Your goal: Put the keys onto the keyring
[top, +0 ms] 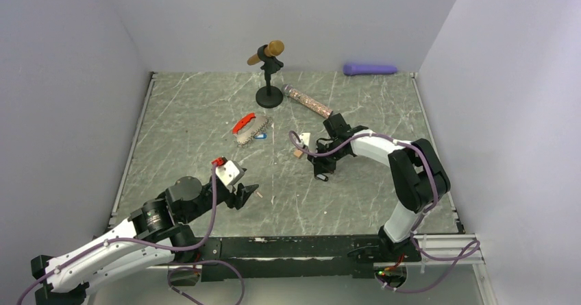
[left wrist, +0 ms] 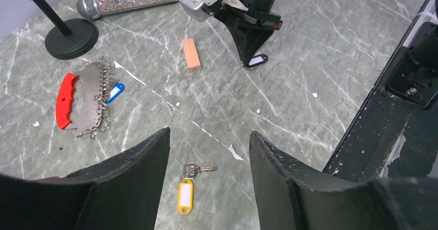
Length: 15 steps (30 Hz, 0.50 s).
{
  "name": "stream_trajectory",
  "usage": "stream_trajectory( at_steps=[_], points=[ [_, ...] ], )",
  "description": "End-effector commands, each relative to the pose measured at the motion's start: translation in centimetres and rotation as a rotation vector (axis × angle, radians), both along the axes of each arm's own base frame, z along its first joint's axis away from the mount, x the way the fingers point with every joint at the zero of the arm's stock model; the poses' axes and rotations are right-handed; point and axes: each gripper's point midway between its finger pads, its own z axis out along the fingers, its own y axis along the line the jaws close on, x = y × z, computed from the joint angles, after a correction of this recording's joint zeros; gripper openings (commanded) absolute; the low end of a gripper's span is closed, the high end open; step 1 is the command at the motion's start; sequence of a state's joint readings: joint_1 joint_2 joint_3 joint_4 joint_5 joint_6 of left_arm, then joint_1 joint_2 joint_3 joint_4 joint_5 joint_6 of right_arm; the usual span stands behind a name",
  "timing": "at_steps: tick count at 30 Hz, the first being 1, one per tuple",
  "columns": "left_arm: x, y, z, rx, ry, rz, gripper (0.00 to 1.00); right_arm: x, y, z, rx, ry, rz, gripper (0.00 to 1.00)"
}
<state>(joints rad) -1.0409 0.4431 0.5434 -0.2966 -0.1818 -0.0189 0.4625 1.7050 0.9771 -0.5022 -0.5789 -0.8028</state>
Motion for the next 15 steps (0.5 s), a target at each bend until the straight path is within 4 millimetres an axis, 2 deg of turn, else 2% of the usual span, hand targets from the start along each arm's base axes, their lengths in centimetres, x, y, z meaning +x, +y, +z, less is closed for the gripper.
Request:
stream_trajectory(
  at_steps=[1, 15],
  points=[
    [0.38, -0.06, 0.71, -0.021, -0.022, 0.013, 0.62, 0.2, 0.15, -0.46, -0.005, -0.005, -0.016, 0.0],
    [0.38, 0.06, 0.65, -0.021, -0.022, 0.016, 0.63, -0.09, 0.15, -0.23, 0.0, -0.002, -0.018, 0.08]
  ],
)
